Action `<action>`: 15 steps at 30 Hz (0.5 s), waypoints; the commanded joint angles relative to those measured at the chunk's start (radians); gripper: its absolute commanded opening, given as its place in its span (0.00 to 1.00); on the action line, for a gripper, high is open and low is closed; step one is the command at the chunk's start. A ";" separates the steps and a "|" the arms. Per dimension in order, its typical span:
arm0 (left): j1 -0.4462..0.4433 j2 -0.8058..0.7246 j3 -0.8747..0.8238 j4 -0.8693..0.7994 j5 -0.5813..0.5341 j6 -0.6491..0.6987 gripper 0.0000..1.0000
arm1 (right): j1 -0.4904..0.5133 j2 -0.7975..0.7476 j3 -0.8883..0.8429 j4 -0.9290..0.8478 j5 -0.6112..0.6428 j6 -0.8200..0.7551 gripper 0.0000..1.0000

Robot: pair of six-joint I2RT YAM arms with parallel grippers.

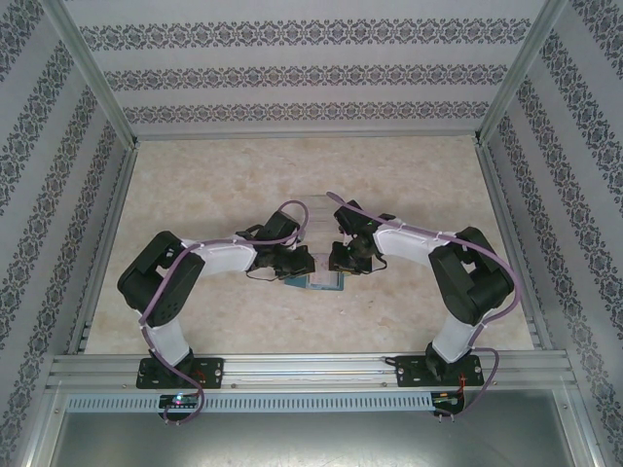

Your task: Take the credit cards out of the card holder

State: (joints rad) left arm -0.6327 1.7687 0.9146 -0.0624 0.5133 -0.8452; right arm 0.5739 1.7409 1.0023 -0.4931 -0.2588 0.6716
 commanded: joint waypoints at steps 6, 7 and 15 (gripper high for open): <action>0.001 -0.037 -0.039 0.013 -0.006 -0.009 0.09 | -0.001 0.062 0.073 -0.029 0.043 -0.046 0.27; 0.000 -0.041 -0.040 0.013 -0.007 -0.009 0.09 | -0.002 0.059 0.073 -0.032 0.044 -0.047 0.28; 0.001 -0.072 -0.025 -0.062 -0.072 0.026 0.08 | -0.002 0.038 0.054 -0.044 0.055 -0.048 0.28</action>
State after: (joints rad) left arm -0.6331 1.7241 0.8921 -0.0544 0.4927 -0.8433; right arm 0.5739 1.7760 1.0542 -0.5316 -0.2573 0.6392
